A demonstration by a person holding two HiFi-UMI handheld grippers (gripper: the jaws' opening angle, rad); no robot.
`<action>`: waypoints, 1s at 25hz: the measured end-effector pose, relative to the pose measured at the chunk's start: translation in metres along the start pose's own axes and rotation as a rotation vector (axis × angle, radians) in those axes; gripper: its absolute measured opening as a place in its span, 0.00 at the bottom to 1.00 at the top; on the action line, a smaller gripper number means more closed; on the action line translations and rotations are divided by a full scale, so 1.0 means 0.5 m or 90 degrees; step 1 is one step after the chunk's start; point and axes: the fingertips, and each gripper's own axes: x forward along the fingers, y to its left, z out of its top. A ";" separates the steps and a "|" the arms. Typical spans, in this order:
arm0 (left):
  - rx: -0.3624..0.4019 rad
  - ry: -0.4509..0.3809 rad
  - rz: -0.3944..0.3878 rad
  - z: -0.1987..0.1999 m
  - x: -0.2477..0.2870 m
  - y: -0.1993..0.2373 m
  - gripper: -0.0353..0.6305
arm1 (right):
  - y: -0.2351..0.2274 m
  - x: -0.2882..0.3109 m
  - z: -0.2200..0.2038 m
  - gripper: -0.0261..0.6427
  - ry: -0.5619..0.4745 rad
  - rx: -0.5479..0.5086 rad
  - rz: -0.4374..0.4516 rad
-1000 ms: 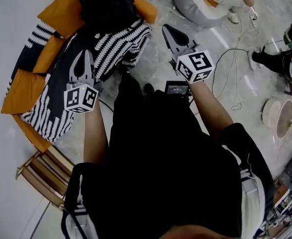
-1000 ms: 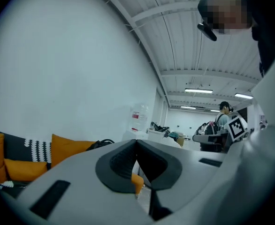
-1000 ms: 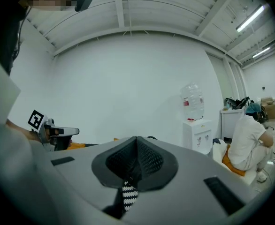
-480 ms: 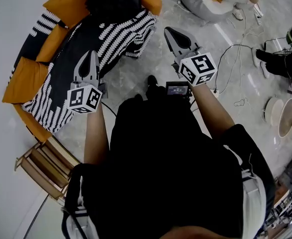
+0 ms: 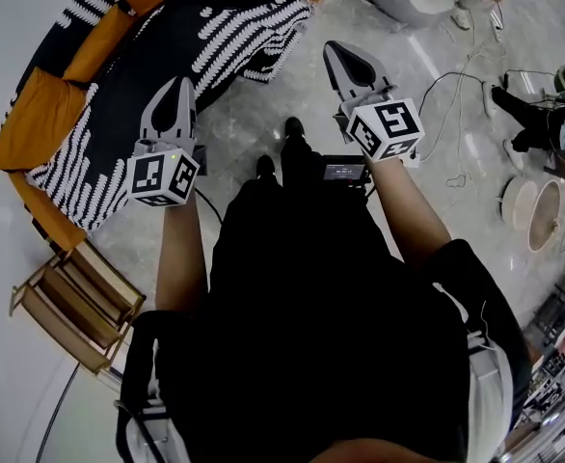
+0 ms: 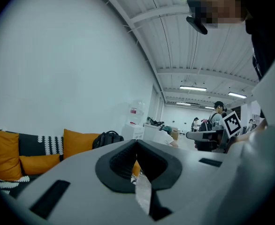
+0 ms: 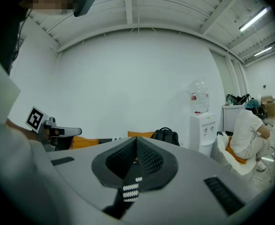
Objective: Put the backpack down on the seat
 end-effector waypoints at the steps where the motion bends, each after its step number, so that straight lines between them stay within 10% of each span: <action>1: -0.004 0.001 -0.001 -0.004 -0.015 0.007 0.08 | 0.017 -0.002 -0.005 0.09 0.002 0.000 0.001; 25: 0.020 0.066 -0.078 -0.088 -0.057 -0.064 0.08 | 0.059 -0.128 -0.056 0.08 -0.005 0.029 -0.074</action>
